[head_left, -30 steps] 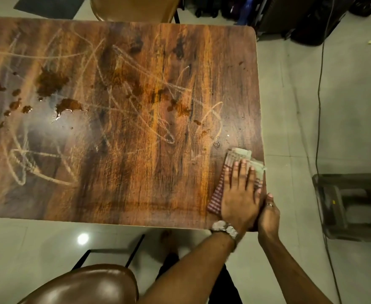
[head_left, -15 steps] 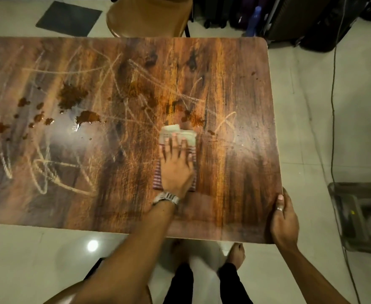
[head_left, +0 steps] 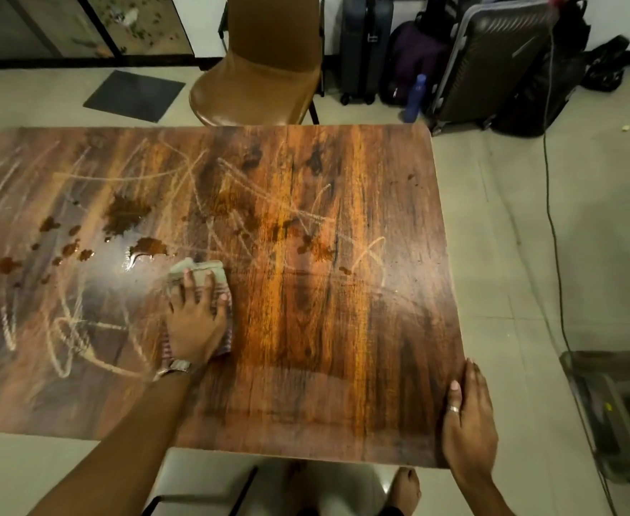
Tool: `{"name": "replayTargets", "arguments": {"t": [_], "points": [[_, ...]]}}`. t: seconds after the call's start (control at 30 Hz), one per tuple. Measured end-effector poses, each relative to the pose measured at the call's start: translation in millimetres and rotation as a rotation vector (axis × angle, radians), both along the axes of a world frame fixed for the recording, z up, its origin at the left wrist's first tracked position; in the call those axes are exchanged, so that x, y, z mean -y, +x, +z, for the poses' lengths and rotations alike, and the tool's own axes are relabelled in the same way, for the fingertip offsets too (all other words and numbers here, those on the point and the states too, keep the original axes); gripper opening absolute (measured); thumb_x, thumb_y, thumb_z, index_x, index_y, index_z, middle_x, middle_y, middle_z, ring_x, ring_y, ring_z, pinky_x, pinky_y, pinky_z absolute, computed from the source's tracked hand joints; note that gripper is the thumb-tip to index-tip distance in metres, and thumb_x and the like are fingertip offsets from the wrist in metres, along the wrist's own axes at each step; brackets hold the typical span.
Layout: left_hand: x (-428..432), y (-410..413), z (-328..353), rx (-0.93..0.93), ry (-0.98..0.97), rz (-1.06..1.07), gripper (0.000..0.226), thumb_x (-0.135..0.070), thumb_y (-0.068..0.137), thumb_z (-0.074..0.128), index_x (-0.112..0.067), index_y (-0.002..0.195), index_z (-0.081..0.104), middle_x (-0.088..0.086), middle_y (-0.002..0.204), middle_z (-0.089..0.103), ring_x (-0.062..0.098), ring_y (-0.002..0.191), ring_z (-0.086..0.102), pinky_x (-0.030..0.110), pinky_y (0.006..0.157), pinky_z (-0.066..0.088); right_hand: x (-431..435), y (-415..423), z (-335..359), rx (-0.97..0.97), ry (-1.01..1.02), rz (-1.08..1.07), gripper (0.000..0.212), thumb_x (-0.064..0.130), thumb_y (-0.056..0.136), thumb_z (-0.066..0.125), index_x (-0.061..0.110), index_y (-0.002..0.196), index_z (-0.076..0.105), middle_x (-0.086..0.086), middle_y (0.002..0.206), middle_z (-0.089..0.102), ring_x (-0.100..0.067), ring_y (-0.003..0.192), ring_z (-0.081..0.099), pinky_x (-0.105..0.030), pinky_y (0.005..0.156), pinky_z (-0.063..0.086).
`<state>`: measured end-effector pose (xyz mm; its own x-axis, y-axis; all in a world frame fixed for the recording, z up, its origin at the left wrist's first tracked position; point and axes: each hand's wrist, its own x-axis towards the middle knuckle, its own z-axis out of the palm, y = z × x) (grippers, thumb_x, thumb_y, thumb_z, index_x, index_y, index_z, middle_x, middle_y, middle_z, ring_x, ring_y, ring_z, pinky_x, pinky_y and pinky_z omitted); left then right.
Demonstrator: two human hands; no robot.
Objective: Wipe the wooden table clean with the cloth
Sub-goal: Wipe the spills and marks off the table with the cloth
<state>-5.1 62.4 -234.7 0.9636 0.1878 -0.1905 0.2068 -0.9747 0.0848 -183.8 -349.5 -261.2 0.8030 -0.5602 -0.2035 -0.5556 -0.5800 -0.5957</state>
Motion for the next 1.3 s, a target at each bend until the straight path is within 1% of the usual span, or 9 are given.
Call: {"name": "replayTargets", "arguments": {"t": [0.13,0.37,0.5,0.63,0.77,0.9,1.1,1.2,1.3], "points": [[93.5,10.7,-13.6,0.046,-0.054,-0.165,0.070,-0.055,0.101,0.015,-0.023,0.163,0.004,0.014,0.171,-0.004,0.036,0.158,-0.004,0.057,0.127,0.002,2.2,3.5,-0.2,-0.030,-0.020,0.028,0.072,0.055,0.097,0.014,0.017,0.157,0.027,-0.002,0.163,0.029,-0.022,0.151,0.024,-0.044,0.123,0.020],[264.9,-14.8,-27.9,0.071,-0.201,-0.454,0.065,-0.054,0.105,0.019,-0.024,0.162,0.010,0.016,0.170,0.004,0.033,0.158,0.000,0.055,0.128,0.006,2.5,6.1,-0.4,-0.099,-0.105,0.101,0.071,0.051,0.097,0.010,0.015,0.158,0.019,-0.005,0.165,0.023,-0.023,0.153,0.018,-0.041,0.126,0.011],[310.8,-12.0,-27.0,0.062,-0.209,-0.485,0.066,-0.052,0.103,0.027,-0.021,0.161,0.018,0.017,0.169,0.003,0.034,0.158,0.001,0.057,0.127,0.006,2.9,30.8,12.9,-0.025,-0.175,0.259,0.069,0.051,0.099,0.008,0.018,0.159,0.016,-0.002,0.166,0.015,-0.018,0.154,0.010,-0.035,0.126,0.002],[291.9,7.0,-25.0,0.052,-0.182,-0.576,0.067,-0.058,0.103,0.017,-0.025,0.161,0.015,0.015,0.170,0.002,0.032,0.158,0.000,0.056,0.127,0.004,-0.6,94.7,27.9,0.079,-0.262,0.380,0.061,0.042,0.104,0.014,0.017,0.159,0.015,-0.002,0.167,0.010,-0.016,0.154,0.003,-0.033,0.125,-0.003],[230.9,42.9,-20.4,0.027,-0.198,-0.455,0.068,-0.059,0.102,0.012,-0.026,0.162,0.012,0.013,0.171,0.002,0.030,0.158,0.000,0.056,0.127,0.005,-9.3,140.4,31.0,0.081,-0.339,0.466,0.061,0.047,0.105,0.010,0.020,0.160,0.008,0.000,0.168,0.003,-0.015,0.155,-0.003,-0.034,0.125,-0.005],[116.8,68.7,-23.6,0.056,-0.156,-0.300,0.068,-0.058,0.103,0.021,-0.027,0.163,0.012,0.012,0.171,0.002,0.034,0.158,0.004,0.057,0.127,0.005,-19.5,147.5,24.0,0.011,-0.376,0.496,0.062,0.046,0.105,0.008,0.019,0.160,0.000,-0.002,0.168,-0.001,-0.015,0.154,-0.008,-0.039,0.126,-0.002],[-56.9,34.1,-26.5,0.080,-0.065,-0.017,0.073,-0.061,0.099,0.013,-0.026,0.164,0.008,0.015,0.171,0.005,0.036,0.157,0.005,0.058,0.126,0.006,-24.6,143.6,13.5,0.025,-0.359,0.484,0.059,0.037,0.107,0.018,0.013,0.159,0.009,-0.008,0.167,0.006,-0.020,0.155,0.000,-0.042,0.126,0.000],[-53.5,-18.0,-28.4,0.098,-0.039,0.032,0.072,-0.057,0.101,0.017,-0.023,0.164,0.009,0.016,0.170,0.007,0.036,0.157,0.004,0.057,0.127,0.006,-28.5,142.0,10.3,0.037,-0.339,0.492,0.059,0.036,0.106,0.018,0.009,0.159,0.013,-0.011,0.167,0.009,-0.024,0.155,0.002,-0.043,0.126,0.000],[-8.3,-63.7,-27.3,0.105,-0.061,0.020,0.071,-0.055,0.102,0.018,-0.021,0.164,0.006,0.017,0.171,0.003,0.037,0.157,0.003,0.058,0.126,0.007,-33.8,137.1,9.4,0.032,-0.330,0.489,0.057,0.034,0.107,0.019,0.010,0.159,0.015,-0.010,0.167,0.009,-0.026,0.155,0.003,-0.043,0.126,-0.001]]}}
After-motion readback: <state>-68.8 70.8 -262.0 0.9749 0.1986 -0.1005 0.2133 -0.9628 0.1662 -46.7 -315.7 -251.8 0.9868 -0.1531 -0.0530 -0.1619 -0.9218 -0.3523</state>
